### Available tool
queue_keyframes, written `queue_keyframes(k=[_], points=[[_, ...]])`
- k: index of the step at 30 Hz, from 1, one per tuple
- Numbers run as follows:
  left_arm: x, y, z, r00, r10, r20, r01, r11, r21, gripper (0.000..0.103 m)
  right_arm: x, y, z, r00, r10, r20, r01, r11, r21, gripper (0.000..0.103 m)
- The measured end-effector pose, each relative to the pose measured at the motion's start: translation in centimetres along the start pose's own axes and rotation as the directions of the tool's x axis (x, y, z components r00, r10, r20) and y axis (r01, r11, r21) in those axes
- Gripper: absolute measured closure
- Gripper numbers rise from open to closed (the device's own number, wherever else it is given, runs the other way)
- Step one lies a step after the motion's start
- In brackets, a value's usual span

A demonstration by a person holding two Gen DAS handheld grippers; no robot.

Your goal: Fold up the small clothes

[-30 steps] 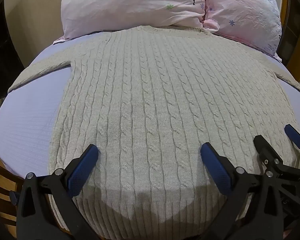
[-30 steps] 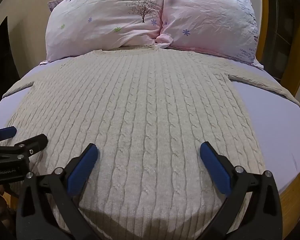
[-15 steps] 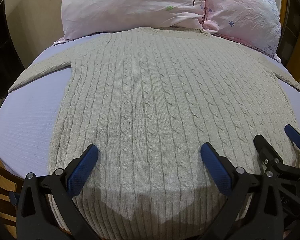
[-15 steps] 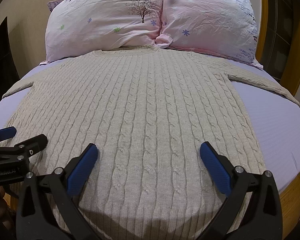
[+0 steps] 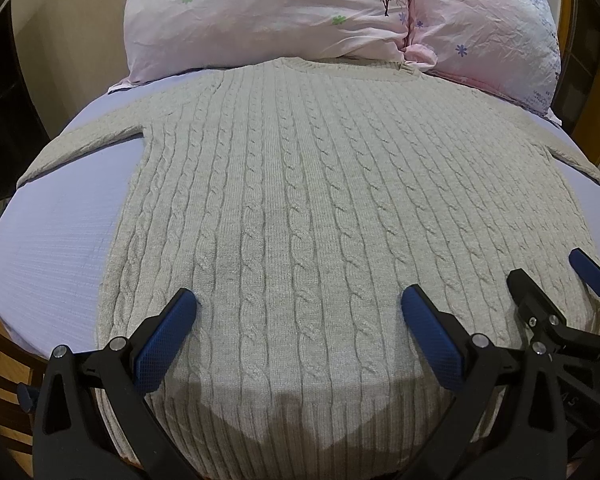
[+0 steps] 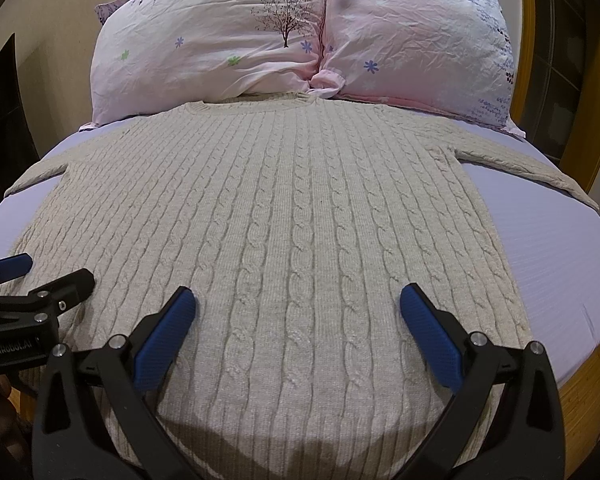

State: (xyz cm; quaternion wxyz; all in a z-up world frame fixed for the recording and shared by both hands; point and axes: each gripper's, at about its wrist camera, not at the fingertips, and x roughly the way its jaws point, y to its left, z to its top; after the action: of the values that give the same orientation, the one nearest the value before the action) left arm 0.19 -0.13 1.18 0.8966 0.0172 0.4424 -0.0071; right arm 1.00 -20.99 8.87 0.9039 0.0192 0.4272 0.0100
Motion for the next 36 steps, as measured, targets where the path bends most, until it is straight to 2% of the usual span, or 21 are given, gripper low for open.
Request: queue_keyframes(k=[36], points=[[-0.14,0.14,-0.40,1.000,-0.001,0.016,0.001,1.000,0.001,0.001,-0.05,0.03,-0.10,1.000,-0.001,0.005,0.001,1.000,0.000,0.002]])
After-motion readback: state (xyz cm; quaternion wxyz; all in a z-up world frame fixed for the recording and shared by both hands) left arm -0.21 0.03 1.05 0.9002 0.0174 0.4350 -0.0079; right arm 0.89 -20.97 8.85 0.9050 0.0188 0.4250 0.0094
